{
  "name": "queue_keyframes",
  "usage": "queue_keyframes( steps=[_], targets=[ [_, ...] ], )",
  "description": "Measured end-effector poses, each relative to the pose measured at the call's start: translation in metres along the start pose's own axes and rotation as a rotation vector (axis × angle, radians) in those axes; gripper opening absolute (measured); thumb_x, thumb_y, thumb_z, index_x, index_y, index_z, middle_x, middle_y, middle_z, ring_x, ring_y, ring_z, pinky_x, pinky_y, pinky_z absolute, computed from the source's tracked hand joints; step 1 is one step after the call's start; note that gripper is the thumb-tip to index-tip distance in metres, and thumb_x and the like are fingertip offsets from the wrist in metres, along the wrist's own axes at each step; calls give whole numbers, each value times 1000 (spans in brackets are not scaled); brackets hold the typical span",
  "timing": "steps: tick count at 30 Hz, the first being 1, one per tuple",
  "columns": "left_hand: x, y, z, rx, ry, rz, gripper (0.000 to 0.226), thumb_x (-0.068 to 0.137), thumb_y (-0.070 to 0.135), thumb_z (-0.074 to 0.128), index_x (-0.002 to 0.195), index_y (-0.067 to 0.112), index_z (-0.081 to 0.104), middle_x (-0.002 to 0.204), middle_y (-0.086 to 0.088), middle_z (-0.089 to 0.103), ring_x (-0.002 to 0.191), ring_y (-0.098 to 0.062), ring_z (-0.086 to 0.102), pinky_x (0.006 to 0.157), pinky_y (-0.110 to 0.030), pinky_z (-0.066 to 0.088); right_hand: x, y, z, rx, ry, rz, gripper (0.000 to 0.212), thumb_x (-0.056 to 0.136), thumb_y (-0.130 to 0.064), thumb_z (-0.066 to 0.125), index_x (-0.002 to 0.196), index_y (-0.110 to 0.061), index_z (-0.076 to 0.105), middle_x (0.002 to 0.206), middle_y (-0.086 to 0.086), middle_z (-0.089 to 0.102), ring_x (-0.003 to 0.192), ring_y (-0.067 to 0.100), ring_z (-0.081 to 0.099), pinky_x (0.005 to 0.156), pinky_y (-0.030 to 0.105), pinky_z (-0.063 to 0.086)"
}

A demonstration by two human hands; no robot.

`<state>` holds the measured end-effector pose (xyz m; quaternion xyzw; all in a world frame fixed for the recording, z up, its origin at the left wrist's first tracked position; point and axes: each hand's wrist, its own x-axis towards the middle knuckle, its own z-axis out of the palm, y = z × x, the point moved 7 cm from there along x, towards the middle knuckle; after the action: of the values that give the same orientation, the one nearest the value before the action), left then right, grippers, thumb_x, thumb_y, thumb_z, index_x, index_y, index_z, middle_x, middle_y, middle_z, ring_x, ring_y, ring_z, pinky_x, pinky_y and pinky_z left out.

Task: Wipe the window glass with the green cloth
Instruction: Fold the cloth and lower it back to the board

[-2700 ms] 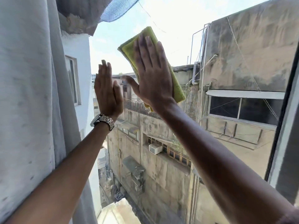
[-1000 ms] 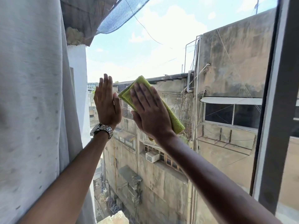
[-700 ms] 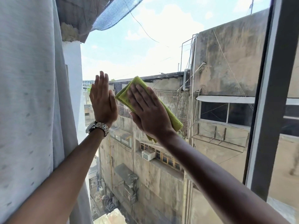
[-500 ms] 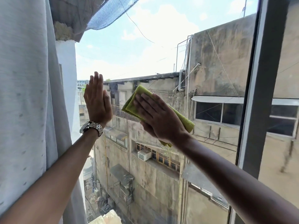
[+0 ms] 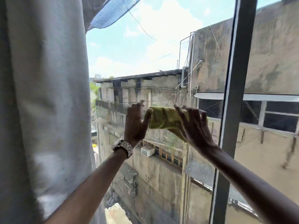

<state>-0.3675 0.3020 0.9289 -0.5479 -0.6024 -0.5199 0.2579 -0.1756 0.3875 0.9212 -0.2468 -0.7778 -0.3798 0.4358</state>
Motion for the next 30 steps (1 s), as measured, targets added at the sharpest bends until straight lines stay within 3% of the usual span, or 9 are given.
queue_keyframes(
  steps=[4,8,11,13,17,20,23,27,30],
  targets=[
    [-60,13,42,-369,-165,-302,67,87,49,70,133,6,47,122,-15,65,108,-29,65,93,-48,60,-26,-5,3,59,-177,132,48,84,-38,80,114,-3,66,104,15,68,95,31,59,85,45,40],
    [-142,-22,61,-395,-184,-480,36,93,22,72,122,6,56,110,-10,69,95,-20,67,84,-38,62,-99,-36,20,338,-472,77,37,87,-31,77,111,-5,67,105,15,66,95,33,62,84,45,51],
    [-280,-59,94,-401,-445,-750,30,92,35,71,113,17,59,101,0,68,89,-12,64,75,-23,55,-222,-71,55,608,-1014,163,30,86,-23,75,110,-12,61,104,10,65,92,30,64,72,37,52],
    [-398,-74,108,-381,-631,-968,28,92,38,71,107,16,60,98,-1,68,90,-17,64,78,-33,57,-325,-99,70,790,-1370,269,28,83,-10,73,107,-10,61,100,11,63,91,26,60,69,31,46],
    [-669,-72,125,-305,-870,-1442,33,95,16,69,120,-4,60,106,-15,63,96,-19,58,87,-33,51,-560,-163,84,965,-1839,528,29,82,-4,79,106,-4,62,99,13,60,93,23,57,75,30,48],
    [-831,-48,114,-362,-795,-1850,32,95,-6,61,125,-15,53,95,-14,63,72,-11,63,61,-20,55,-710,-203,81,946,-1954,855,33,80,6,74,109,-1,58,100,17,65,87,23,59,75,37,49],
    [-959,-26,116,-327,-651,-2174,27,93,-11,61,114,2,51,83,-9,63,65,-18,61,55,-27,54,-833,-242,83,888,-1970,1042,41,77,7,69,116,-1,60,109,20,71,86,25,67,75,34,53],
    [-1080,4,145,-361,-540,-2365,19,92,-18,56,85,0,60,63,-4,73,47,-10,67,45,-27,58,-951,-284,97,866,-1993,955,47,78,1,68,124,-8,60,115,16,70,105,32,66,87,36,54],
    [-1136,20,159,-288,-537,-2434,17,91,-15,59,88,1,67,77,-12,76,69,-19,71,63,-39,63,-1000,-301,101,857,-2011,866,51,77,4,66,127,-8,58,115,18,69,108,34,65,83,33,50]
  ],
)
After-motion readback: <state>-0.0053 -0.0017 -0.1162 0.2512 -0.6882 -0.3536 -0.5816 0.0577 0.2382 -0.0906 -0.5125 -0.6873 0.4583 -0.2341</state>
